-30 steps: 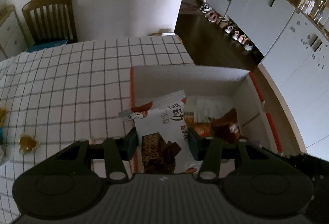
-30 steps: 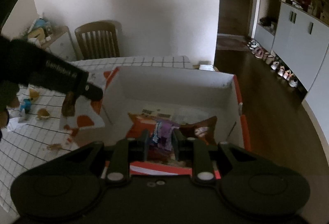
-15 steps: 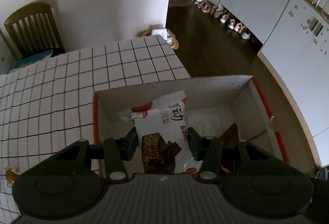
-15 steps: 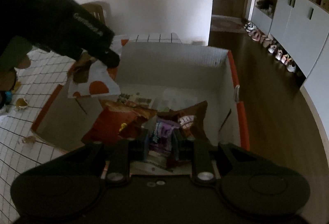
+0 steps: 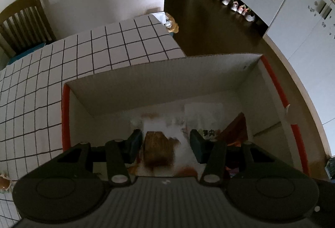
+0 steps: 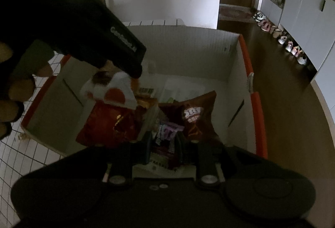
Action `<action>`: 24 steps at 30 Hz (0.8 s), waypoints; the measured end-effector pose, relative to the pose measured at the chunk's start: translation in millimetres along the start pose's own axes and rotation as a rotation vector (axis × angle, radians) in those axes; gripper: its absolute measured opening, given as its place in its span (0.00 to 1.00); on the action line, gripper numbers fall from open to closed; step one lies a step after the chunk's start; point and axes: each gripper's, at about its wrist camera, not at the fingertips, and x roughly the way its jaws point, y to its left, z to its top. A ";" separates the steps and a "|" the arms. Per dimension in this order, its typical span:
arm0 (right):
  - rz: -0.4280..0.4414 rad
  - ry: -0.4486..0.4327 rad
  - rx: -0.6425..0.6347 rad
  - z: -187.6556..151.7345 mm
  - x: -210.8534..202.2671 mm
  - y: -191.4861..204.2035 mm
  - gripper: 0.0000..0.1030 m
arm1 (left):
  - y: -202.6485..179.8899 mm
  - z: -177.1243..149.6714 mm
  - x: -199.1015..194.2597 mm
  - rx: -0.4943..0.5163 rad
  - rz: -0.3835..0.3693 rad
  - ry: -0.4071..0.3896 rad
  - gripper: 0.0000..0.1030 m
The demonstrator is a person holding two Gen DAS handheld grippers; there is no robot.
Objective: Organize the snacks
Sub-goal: 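Lower both packets into the red shoebox and open both grippers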
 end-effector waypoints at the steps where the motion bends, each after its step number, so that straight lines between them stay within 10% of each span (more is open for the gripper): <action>1: 0.002 0.000 0.000 -0.6 -0.3 0.2 0.23 | -0.3 -0.3 0.3 0.002 0.001 0.001 0.48; 24: 0.029 -0.088 0.040 -5.8 -55.5 -1.8 0.48 | 9.1 -41.5 -70.2 -0.032 -0.048 -0.122 0.63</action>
